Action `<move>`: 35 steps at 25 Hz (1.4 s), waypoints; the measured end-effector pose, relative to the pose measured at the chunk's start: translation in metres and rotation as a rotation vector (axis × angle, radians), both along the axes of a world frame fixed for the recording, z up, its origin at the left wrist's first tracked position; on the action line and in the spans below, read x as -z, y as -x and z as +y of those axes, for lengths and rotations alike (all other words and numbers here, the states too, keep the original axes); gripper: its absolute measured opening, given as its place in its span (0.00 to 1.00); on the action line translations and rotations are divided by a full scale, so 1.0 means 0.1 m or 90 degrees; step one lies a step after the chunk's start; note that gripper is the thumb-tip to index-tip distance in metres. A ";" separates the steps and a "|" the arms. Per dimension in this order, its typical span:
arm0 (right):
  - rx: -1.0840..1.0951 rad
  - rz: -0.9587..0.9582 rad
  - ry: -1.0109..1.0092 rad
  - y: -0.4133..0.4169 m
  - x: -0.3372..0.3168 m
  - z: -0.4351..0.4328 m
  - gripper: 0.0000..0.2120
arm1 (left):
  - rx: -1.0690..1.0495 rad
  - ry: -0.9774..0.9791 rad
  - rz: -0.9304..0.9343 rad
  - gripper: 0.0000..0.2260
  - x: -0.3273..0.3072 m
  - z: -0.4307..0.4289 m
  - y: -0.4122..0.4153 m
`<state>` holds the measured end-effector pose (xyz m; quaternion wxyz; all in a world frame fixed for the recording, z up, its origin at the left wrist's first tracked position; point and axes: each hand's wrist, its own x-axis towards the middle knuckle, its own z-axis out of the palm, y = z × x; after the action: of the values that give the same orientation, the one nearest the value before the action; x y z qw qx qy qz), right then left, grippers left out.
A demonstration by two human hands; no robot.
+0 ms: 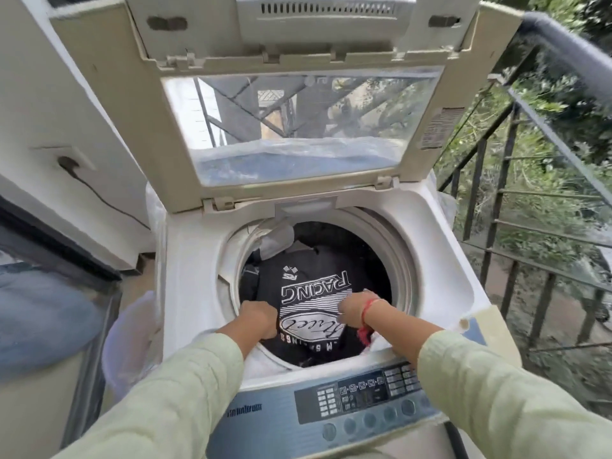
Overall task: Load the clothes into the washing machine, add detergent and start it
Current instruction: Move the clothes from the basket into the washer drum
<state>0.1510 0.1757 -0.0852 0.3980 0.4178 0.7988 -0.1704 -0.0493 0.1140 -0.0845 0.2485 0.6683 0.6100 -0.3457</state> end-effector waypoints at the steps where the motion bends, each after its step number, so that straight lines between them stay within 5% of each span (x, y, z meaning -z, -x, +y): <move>1: 0.027 0.027 -0.028 0.01 0.04 0.11 0.23 | -0.035 -0.050 0.002 0.20 0.07 0.06 0.05; 4: 0.158 0.022 -0.048 0.05 0.27 0.45 0.43 | -0.154 -0.166 -0.060 0.33 0.37 0.36 0.16; 7: 0.232 -0.046 0.082 0.14 0.71 0.72 0.57 | -0.222 -0.029 -0.093 0.53 0.76 0.59 0.18; 9: 0.229 -0.083 0.154 0.20 1.04 0.75 0.61 | -0.245 0.072 -0.054 0.62 1.03 0.65 0.15; 12: 0.261 -0.073 0.135 0.21 1.36 0.69 0.62 | -0.271 0.068 -0.014 0.65 1.31 0.72 0.07; 17: 0.309 0.033 0.039 0.01 1.14 0.76 0.56 | -0.286 0.008 -0.030 0.57 1.10 0.77 0.03; 22: 0.354 0.273 0.031 -0.04 0.19 0.66 0.33 | -0.250 -0.091 -0.177 0.25 0.04 0.64 0.03; 26: 0.435 0.577 -0.034 0.15 -0.68 0.05 0.19 | -0.337 -0.474 -0.315 0.22 -0.87 -0.04 0.29; 30: 0.404 0.735 0.002 0.79 -1.11 -0.71 0.15 | -0.474 -0.748 -0.412 0.23 -1.30 -1.04 1.01; 35: 0.329 0.807 0.153 2.18 -1.33 -1.54 0.13 | -0.659 -0.769 -0.375 0.23 -0.95 -2.24 2.27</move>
<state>-0.0669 0.0219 0.0476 -0.1552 0.3676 0.7274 -0.5582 -0.2759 -0.1100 0.0107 0.1244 0.3852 0.8293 0.3854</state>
